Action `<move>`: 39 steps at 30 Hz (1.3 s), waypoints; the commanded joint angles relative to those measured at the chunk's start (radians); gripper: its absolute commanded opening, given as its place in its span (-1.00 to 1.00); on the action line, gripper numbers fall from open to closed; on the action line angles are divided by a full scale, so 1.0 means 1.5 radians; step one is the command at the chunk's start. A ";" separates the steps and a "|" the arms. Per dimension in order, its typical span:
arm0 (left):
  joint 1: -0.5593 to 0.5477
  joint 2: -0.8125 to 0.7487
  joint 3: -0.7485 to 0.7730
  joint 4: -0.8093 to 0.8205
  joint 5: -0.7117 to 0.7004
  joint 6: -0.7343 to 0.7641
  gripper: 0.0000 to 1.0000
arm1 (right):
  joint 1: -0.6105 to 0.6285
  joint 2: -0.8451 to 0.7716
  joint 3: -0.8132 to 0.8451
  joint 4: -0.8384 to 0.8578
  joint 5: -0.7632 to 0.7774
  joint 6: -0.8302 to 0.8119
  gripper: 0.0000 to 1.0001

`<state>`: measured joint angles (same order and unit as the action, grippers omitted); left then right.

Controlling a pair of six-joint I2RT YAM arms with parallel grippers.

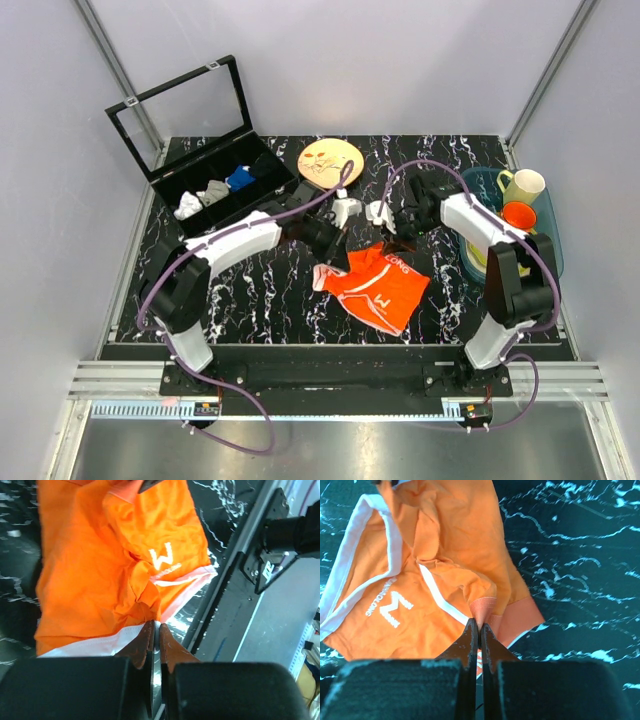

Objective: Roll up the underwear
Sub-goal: Fold the underwear at the center of the board.

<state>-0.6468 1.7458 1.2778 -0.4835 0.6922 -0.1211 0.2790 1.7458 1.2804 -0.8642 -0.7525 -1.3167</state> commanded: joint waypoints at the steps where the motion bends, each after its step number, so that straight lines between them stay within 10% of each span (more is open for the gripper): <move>1: -0.047 -0.049 -0.018 0.036 0.020 -0.048 -1.00 | -0.023 -0.081 -0.058 0.040 -0.013 -0.017 -1.00; 39: -0.254 0.136 -0.037 0.343 0.025 -0.289 -1.00 | -0.210 -0.213 -0.268 -0.078 -0.015 -0.243 -0.85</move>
<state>-1.0210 1.9266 1.2003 -0.0650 0.7048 -0.5255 -0.0269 1.4250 0.8875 -0.9680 -0.7769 -1.6363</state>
